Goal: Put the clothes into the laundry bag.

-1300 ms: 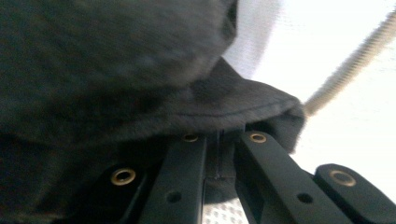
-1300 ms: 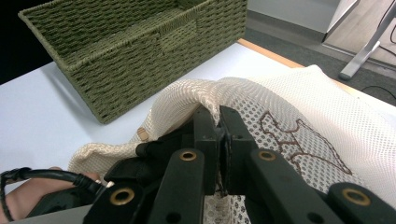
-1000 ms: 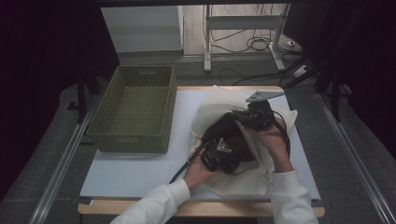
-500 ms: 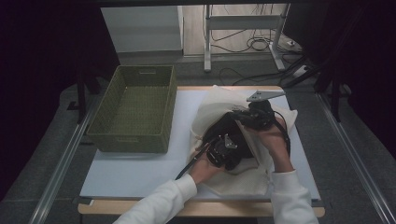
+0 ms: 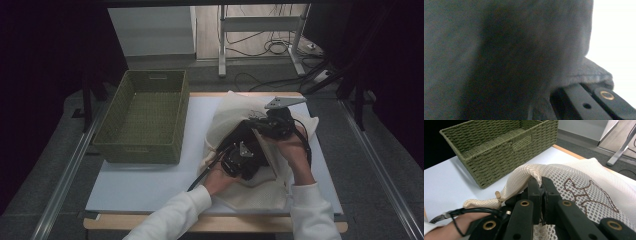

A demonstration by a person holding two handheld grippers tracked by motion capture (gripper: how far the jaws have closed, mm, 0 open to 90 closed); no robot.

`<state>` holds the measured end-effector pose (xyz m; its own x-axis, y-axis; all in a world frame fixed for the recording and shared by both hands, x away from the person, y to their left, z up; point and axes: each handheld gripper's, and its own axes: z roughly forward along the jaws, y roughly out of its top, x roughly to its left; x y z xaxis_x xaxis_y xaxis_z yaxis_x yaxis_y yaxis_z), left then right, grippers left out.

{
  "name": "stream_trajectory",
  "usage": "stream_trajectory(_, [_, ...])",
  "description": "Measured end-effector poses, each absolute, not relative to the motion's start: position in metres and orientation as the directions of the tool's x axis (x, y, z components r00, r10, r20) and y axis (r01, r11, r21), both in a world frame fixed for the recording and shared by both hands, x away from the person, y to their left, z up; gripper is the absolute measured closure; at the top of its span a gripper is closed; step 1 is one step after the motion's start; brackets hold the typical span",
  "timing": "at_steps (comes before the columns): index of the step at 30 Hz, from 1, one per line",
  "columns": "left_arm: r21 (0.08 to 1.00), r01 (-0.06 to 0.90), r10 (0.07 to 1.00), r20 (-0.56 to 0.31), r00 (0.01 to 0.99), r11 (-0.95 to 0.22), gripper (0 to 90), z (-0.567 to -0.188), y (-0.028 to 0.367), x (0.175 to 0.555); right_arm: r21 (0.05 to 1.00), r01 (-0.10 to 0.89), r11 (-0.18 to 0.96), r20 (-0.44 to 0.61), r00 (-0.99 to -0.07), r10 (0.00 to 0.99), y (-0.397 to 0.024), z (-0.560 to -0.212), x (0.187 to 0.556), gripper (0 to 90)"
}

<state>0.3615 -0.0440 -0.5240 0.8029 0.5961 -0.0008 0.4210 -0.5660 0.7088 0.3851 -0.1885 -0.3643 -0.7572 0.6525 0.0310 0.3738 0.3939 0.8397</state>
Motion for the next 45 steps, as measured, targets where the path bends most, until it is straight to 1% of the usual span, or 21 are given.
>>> stream_trajectory(2, [0.724, 0.415, 0.577, -0.028, 0.816, -0.551, 90.0, -0.522, -0.037, 0.353, 0.84, 0.376, 0.391, 0.033, -0.756, 0.653, -0.189, -0.365, 0.385, 86.6])
stream_trajectory(5, [0.73, 0.399, 0.565, -0.02, 0.825, -0.555, 90.0, -0.519, -0.031, 0.347, 0.84, 0.377, 0.39, 0.035, -0.756, 0.654, -0.19, -0.365, 0.386, 86.6])
stream_trajectory(12, [0.772, 0.384, 0.558, -0.046, 0.828, -0.506, 89.8, -0.507, -0.012, 0.328, 0.836, 0.382, 0.393, 0.037, -0.755, 0.655, -0.188, -0.367, 0.387, 86.6])
stream_trajectory(19, [0.773, 0.396, 0.564, -0.061, 0.824, -0.495, 89.7, -0.509, 0.002, 0.323, 0.831, 0.382, 0.404, 0.032, -0.758, 0.651, -0.187, -0.368, 0.387, 86.6])
stream_trajectory(28, [0.783, 0.392, 0.577, -0.052, 0.815, -0.483, 90.0, -0.508, 0.013, 0.32, 0.824, 0.381, 0.42, 0.029, -0.768, 0.64, -0.185, -0.369, 0.384, 86.6])
stream_trajectory(31, [0.798, 0.377, 0.59, -0.033, 0.807, -0.47, 90.0, -0.505, 0.013, 0.321, 0.823, 0.382, 0.42, 0.03, -0.768, 0.64, -0.185, -0.369, 0.384, 86.6])
stream_trajectory(35, [0.817, 0.362, 0.592, -0.032, 0.805, -0.448, 90.0, -0.499, 0.01, 0.326, 0.822, 0.386, 0.42, 0.033, -0.767, 0.641, -0.185, -0.369, 0.383, 86.5])
stream_trajectory(39, [0.836, 0.353, 0.567, -0.063, 0.822, -0.42, 90.0, -0.492, 0.004, 0.332, 0.822, 0.384, 0.42, 0.034, -0.77, 0.637, -0.186, -0.37, 0.384, 86.5])
stream_trajectory(42, [0.838, 0.34, 0.566, -0.045, 0.823, -0.427, 90.0, -0.49, 0.0, 0.333, 0.823, 0.385, 0.419, 0.036, -0.77, 0.637, -0.187, -0.37, 0.385, 86.5])
stream_trajectory(45, [0.829, 0.353, 0.581, -0.042, 0.813, -0.434, 90.0, -0.491, -0.005, 0.341, 0.822, 0.385, 0.419, 0.035, -0.769, 0.638, -0.187, -0.37, 0.385, 86.5])
